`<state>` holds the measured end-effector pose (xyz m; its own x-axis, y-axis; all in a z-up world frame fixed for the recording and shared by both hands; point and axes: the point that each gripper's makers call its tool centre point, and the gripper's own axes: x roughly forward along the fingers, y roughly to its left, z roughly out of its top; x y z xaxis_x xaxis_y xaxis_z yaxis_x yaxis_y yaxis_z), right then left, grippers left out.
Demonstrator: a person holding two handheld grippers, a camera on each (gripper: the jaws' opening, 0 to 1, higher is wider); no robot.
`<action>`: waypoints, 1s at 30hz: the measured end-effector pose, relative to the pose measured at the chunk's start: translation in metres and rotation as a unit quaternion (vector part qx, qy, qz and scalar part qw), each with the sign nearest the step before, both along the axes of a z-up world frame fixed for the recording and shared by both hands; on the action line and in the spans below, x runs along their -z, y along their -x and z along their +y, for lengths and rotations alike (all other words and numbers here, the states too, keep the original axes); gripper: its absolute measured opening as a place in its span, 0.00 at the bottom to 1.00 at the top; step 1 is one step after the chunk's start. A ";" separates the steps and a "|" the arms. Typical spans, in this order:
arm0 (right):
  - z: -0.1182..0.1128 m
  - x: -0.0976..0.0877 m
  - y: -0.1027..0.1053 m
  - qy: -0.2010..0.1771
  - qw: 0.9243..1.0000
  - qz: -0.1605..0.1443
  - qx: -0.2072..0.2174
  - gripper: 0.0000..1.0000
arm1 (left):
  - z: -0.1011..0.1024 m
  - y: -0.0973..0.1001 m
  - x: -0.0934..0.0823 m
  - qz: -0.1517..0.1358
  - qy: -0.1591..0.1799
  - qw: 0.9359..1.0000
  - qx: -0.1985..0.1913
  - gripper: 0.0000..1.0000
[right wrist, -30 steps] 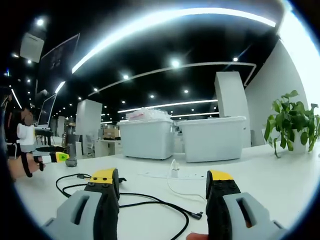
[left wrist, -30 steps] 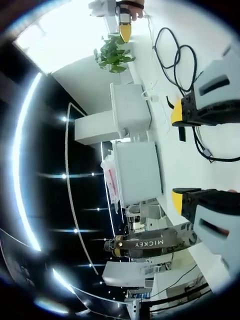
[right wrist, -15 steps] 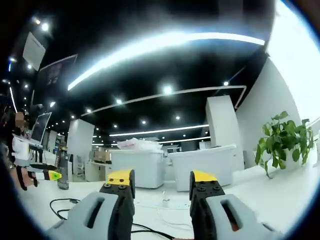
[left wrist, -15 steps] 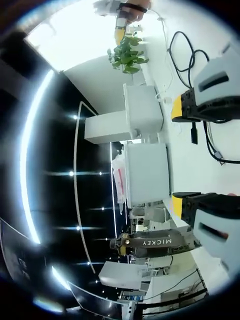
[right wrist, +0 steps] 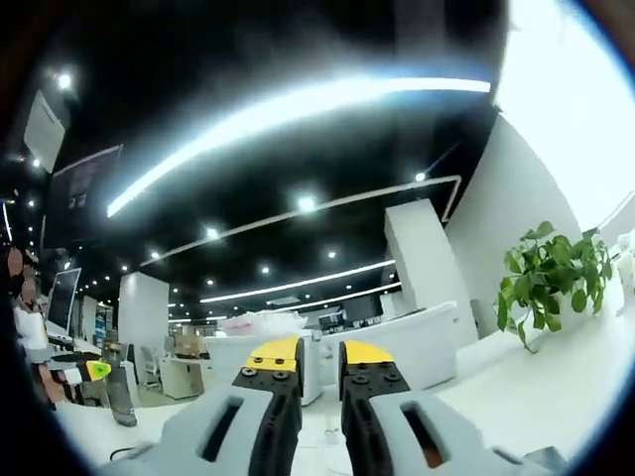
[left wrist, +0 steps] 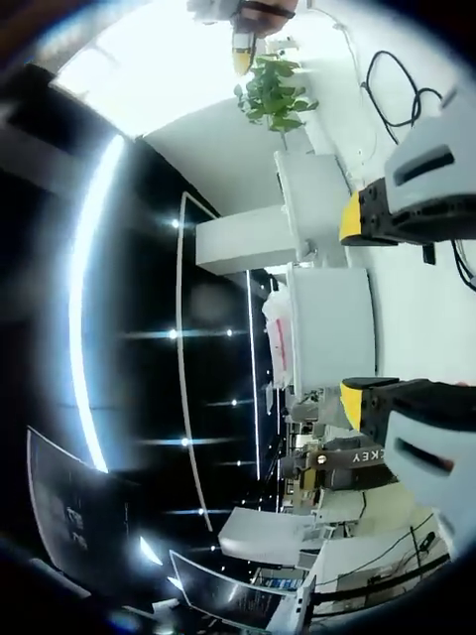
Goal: Coil the Type-C to USB data cable on the desktop and secure it with Velcro straps.
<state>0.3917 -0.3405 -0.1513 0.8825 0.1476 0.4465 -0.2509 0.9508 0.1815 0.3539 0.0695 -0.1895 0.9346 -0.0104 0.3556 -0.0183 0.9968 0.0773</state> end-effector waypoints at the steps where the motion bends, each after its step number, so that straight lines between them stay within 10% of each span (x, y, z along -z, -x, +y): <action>1: 0.001 0.000 0.000 -0.005 1.000 0.003 -0.001 0.01 | 0.001 0.001 -0.002 -0.006 -0.002 1.000 0.000 0.52; 15: 0.011 0.009 -0.016 -0.061 0.996 0.039 -0.060 0.00 | -0.002 -0.009 0.011 0.005 -0.032 0.999 0.024 0.43; 19: 0.032 0.031 -0.027 -0.003 0.995 0.058 -0.078 0.08 | 0.001 -0.009 0.026 0.025 -0.041 0.998 0.035 0.44; 22: 0.058 0.054 -0.030 0.011 0.987 0.087 -0.132 0.47 | 0.003 -0.010 0.033 0.031 -0.047 0.997 0.049 0.48; 30: 0.120 0.097 -0.033 0.112 0.965 0.131 -0.199 0.38 | 0.008 -0.009 0.039 0.027 -0.058 0.995 0.071 0.46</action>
